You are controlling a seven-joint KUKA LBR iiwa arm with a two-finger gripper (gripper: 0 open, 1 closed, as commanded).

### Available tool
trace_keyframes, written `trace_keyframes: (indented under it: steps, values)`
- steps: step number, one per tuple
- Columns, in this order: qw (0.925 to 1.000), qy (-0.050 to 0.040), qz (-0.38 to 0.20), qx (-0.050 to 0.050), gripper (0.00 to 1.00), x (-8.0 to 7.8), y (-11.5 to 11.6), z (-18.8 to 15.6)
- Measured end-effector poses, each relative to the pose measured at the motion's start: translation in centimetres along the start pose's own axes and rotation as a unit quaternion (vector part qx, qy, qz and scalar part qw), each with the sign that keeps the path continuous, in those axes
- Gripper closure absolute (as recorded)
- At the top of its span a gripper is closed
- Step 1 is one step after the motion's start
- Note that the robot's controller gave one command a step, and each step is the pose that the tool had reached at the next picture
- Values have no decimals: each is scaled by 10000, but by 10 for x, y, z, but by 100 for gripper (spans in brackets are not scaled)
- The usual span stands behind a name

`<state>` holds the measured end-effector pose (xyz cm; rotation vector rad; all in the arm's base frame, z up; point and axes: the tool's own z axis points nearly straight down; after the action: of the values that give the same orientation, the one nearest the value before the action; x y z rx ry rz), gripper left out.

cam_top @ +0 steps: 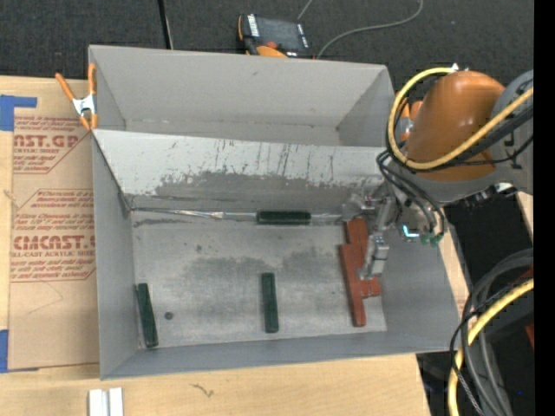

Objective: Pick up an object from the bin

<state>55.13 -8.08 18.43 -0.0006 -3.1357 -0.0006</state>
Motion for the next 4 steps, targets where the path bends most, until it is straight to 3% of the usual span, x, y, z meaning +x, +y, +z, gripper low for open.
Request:
trace_keyframes:
  steps: [1,2,3,4]
  values:
    - [9986,-24,528,-3,0,39,-62,117]
    - [9643,-56,-2648,16,0,54,-44,114]
    - [9643,-73,-2646,17,100,53,-43,113]
    - [9643,-51,-2646,13,0,55,-44,114]
